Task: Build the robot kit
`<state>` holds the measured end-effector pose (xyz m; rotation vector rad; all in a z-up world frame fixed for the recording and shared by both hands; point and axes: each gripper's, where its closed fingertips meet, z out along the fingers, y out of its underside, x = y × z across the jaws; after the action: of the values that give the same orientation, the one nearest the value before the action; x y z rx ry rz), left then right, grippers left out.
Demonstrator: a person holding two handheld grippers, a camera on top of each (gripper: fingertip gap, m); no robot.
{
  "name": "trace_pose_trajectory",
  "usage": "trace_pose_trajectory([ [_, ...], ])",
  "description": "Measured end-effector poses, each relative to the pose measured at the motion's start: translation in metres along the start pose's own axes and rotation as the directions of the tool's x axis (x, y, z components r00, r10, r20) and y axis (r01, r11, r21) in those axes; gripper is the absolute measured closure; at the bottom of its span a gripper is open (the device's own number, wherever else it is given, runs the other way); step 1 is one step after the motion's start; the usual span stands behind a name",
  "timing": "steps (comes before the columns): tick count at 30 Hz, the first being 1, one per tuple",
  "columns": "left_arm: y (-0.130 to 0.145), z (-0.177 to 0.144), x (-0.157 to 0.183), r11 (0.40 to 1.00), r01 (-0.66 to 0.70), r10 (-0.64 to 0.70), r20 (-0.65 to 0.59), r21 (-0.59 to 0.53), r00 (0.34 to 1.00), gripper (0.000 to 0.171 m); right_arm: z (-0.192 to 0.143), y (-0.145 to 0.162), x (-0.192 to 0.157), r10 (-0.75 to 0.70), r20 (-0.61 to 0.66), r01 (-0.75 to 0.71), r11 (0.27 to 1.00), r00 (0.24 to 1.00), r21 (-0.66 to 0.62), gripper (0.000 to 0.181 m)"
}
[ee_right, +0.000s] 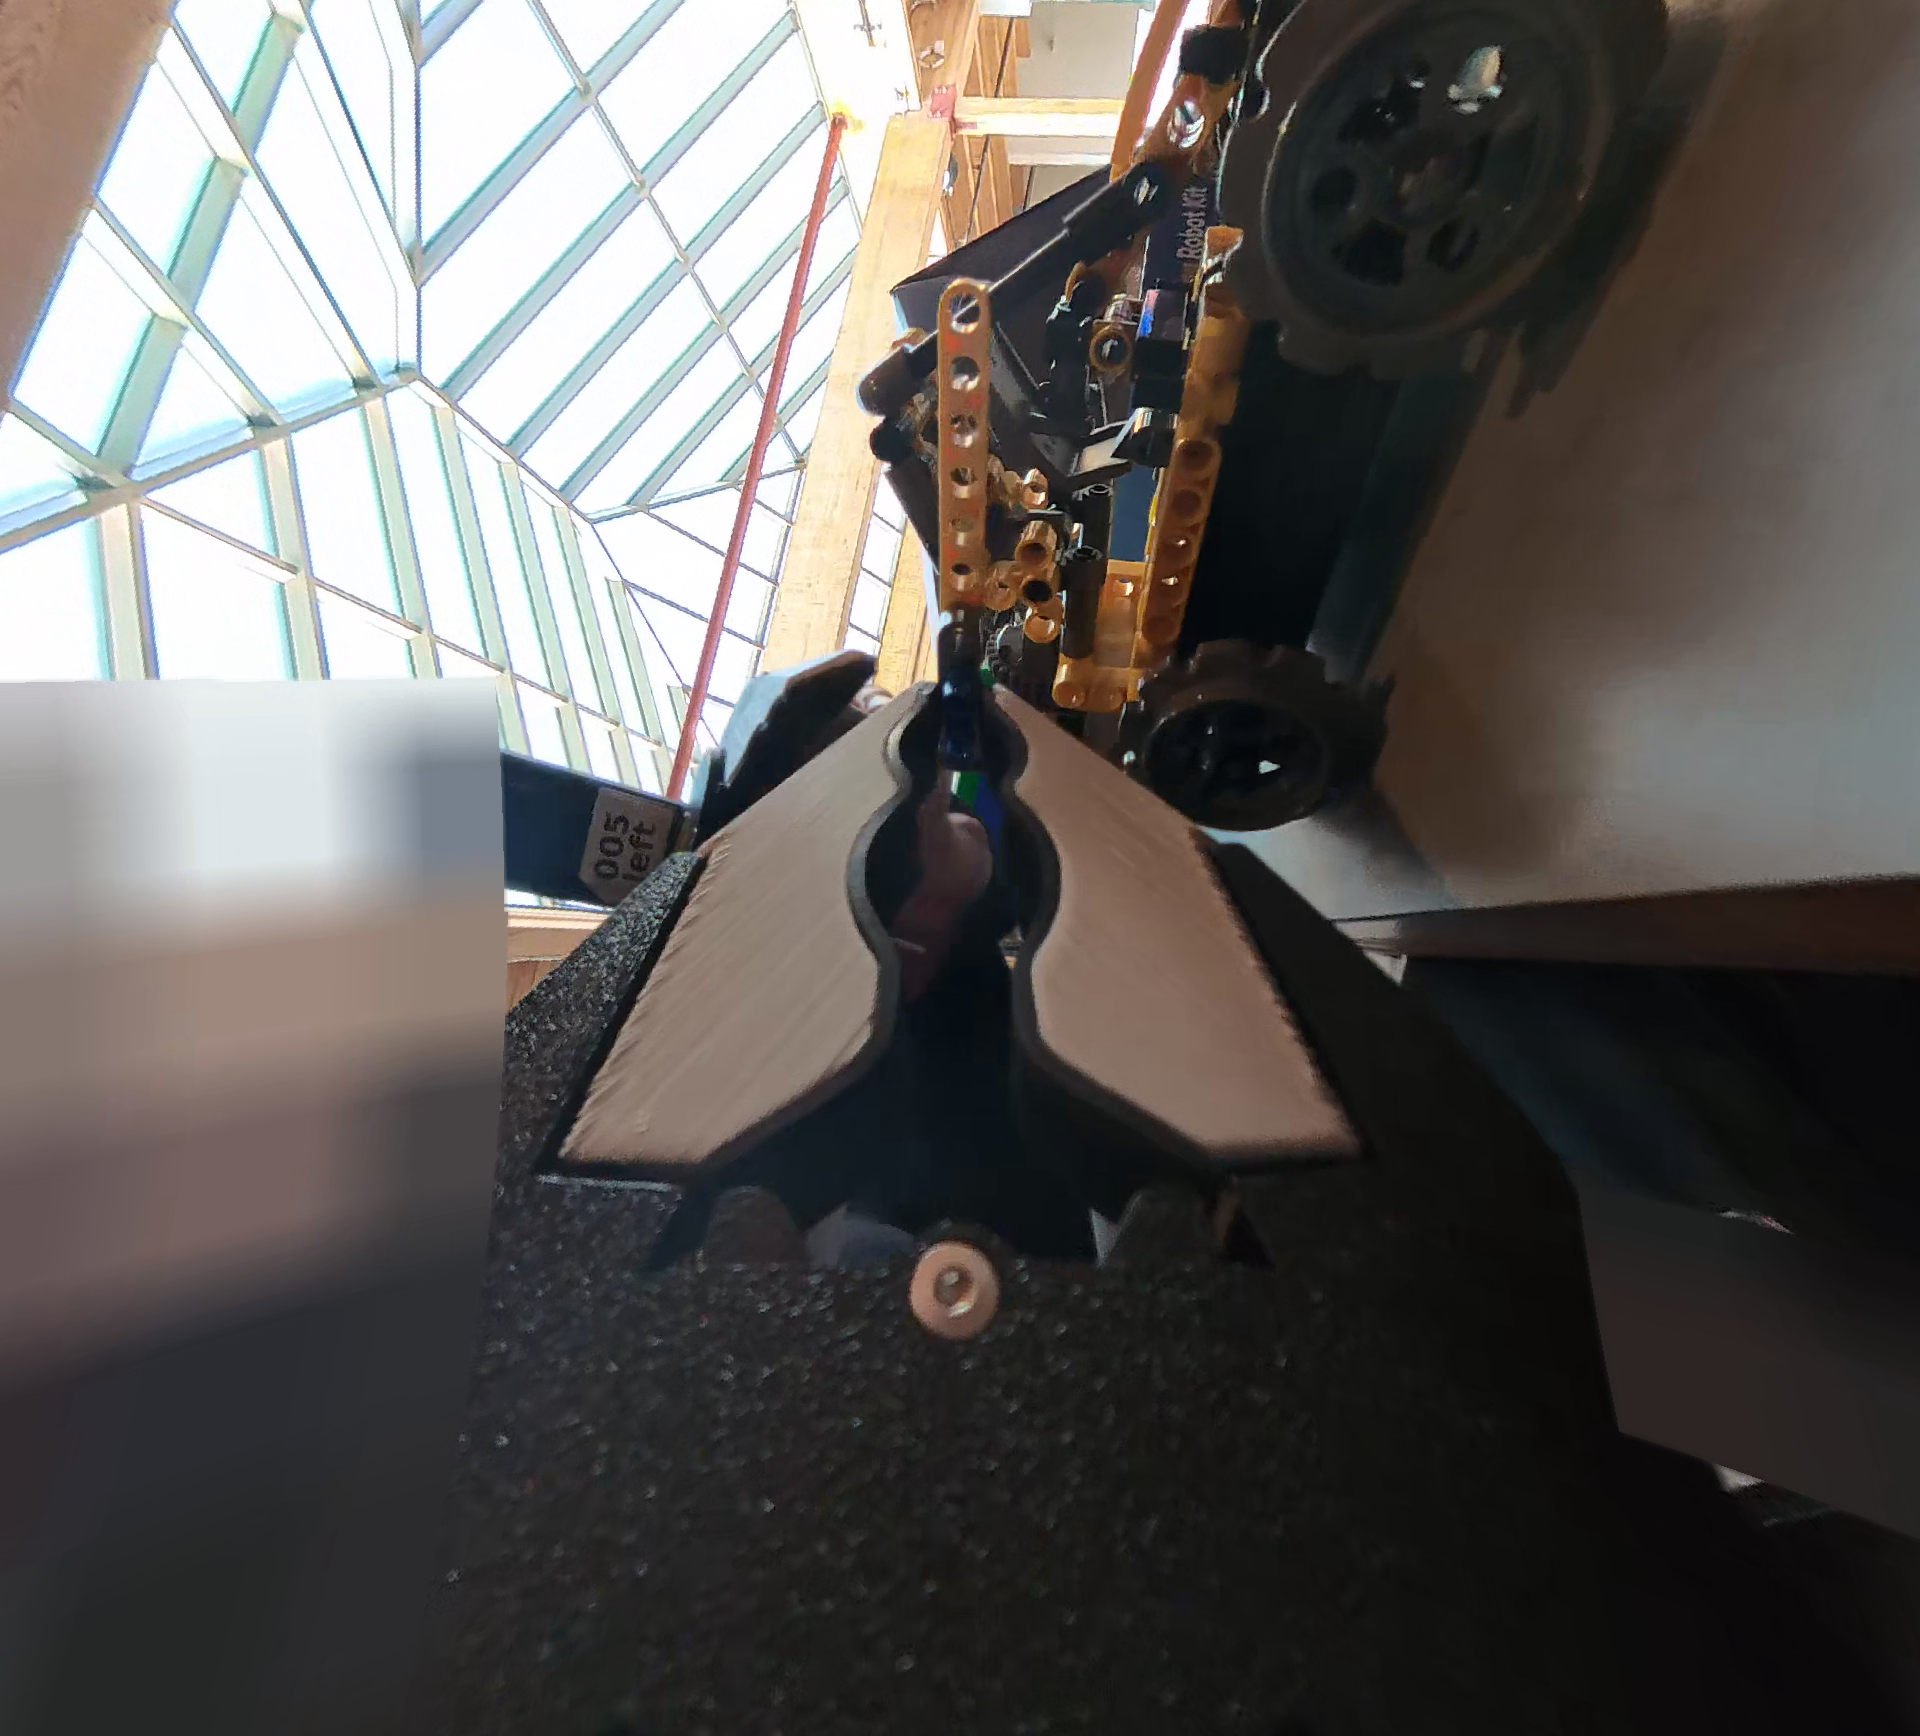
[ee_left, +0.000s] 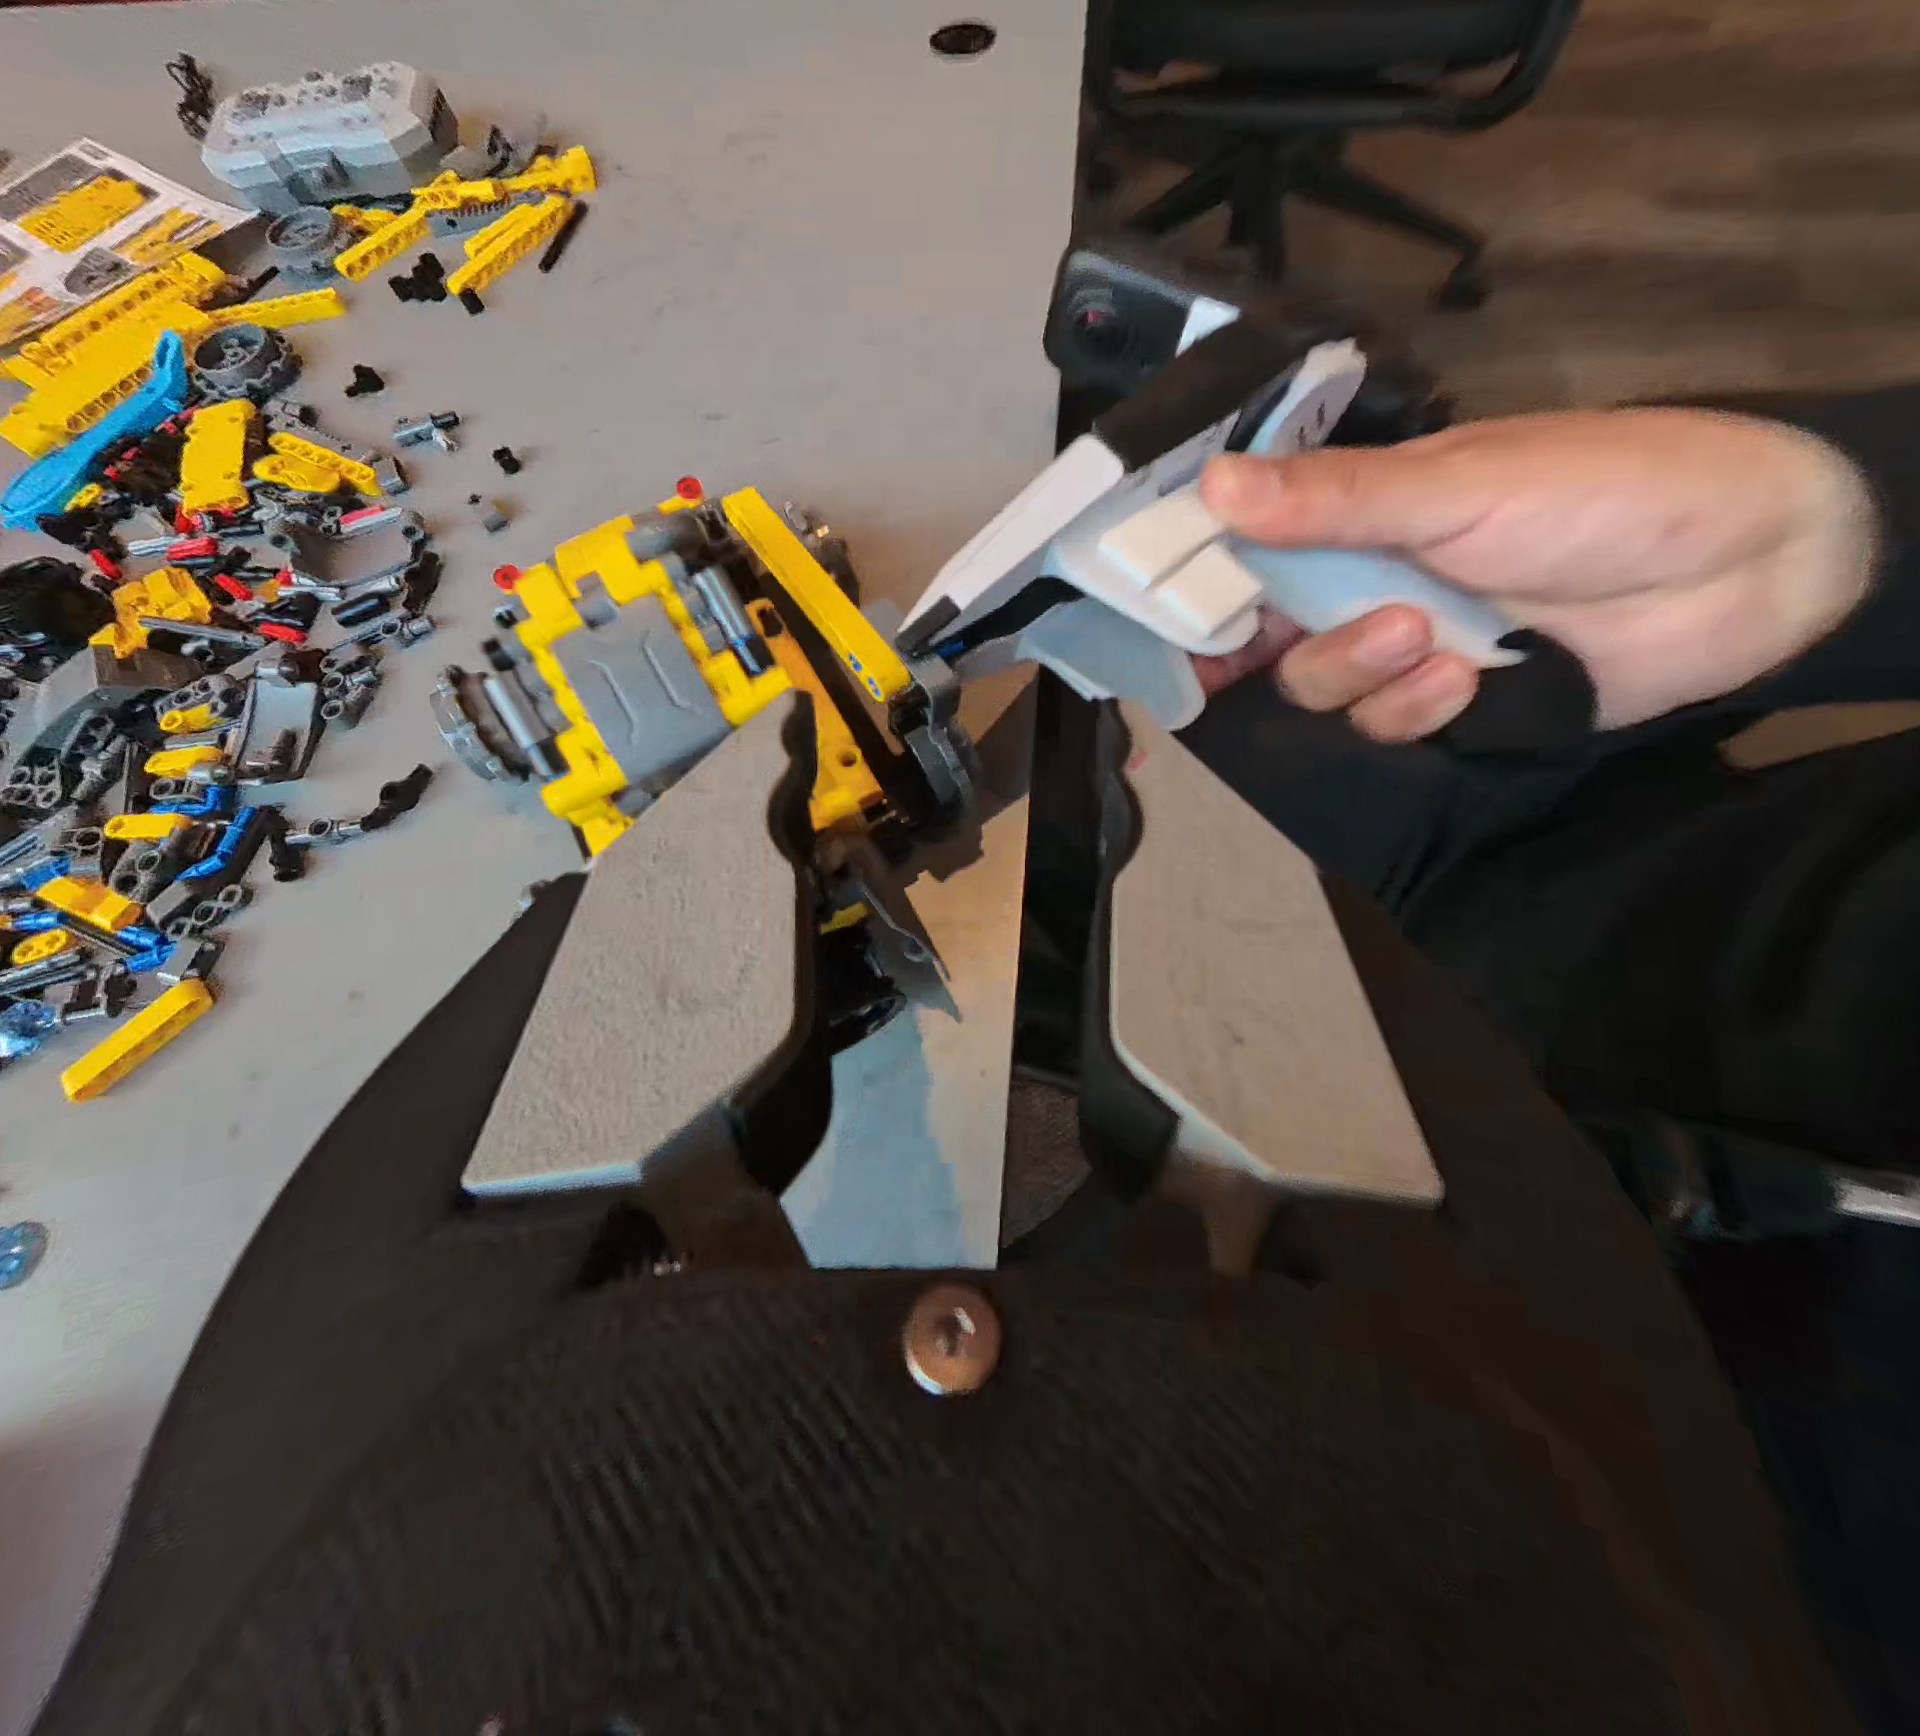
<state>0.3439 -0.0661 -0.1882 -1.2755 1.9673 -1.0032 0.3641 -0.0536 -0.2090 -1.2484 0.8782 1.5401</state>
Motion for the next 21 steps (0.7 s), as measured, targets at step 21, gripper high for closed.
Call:
trace_pose_trajectory([
  [21, 0.031, 0.029, 0.000, 0.990, -0.131, 0.137, 0.115, -0.056, 0.984, 0.157, -0.001, 0.022, -0.004, -0.096, -0.015, 0.093, 0.988, 0.995, -0.122, 0.175],
])
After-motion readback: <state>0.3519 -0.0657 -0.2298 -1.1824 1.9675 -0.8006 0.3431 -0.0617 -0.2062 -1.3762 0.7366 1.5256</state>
